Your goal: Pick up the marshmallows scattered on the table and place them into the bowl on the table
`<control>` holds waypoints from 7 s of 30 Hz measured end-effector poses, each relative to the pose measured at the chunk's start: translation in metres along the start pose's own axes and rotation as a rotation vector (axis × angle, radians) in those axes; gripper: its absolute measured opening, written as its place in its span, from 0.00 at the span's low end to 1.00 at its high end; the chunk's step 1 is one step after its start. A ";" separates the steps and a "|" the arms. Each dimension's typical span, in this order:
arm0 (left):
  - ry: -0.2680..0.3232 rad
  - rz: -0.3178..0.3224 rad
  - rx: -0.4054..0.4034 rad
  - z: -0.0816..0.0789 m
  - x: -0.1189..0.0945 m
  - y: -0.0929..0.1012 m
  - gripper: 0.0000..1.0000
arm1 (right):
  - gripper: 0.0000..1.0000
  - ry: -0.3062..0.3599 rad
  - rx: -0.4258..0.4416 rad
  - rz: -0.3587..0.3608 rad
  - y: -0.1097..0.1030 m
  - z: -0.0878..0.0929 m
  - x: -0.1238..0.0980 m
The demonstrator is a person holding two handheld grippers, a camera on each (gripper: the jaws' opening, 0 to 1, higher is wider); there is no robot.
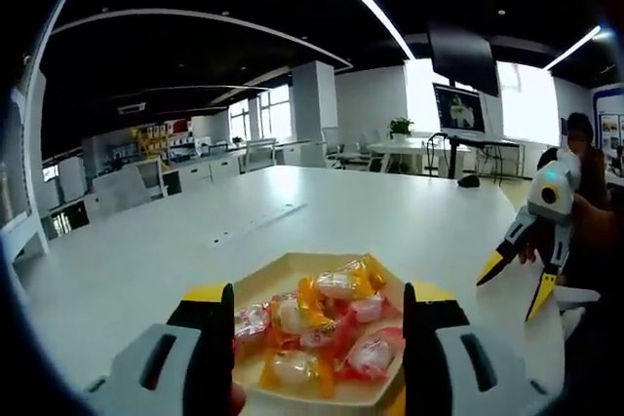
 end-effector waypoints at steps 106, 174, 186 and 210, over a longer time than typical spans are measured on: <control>-0.169 0.432 0.195 0.024 -0.018 0.070 0.57 | 0.54 -0.004 -0.006 -0.009 -0.004 -0.001 0.003; -0.351 0.459 0.150 0.067 -0.008 0.068 0.47 | 0.53 -0.013 -0.010 -0.002 -0.003 0.000 0.001; -0.348 0.453 0.126 0.070 -0.006 0.065 0.46 | 0.53 -0.016 -0.009 -0.001 -0.003 0.000 0.000; -0.353 0.435 0.048 0.072 -0.004 0.064 0.43 | 0.53 -0.014 -0.001 -0.003 -0.003 0.004 0.000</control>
Point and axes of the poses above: the point that each gripper's makers call its tool centre point, and the gripper's own axes: x roughly forward along the fingers, y roughly to its right, z roughly out of its underside, the point moved 9 cm from there along -x, roughly backward along the fingers, and after that the axes turned 14 degrees about z, right-handed, at the moved point
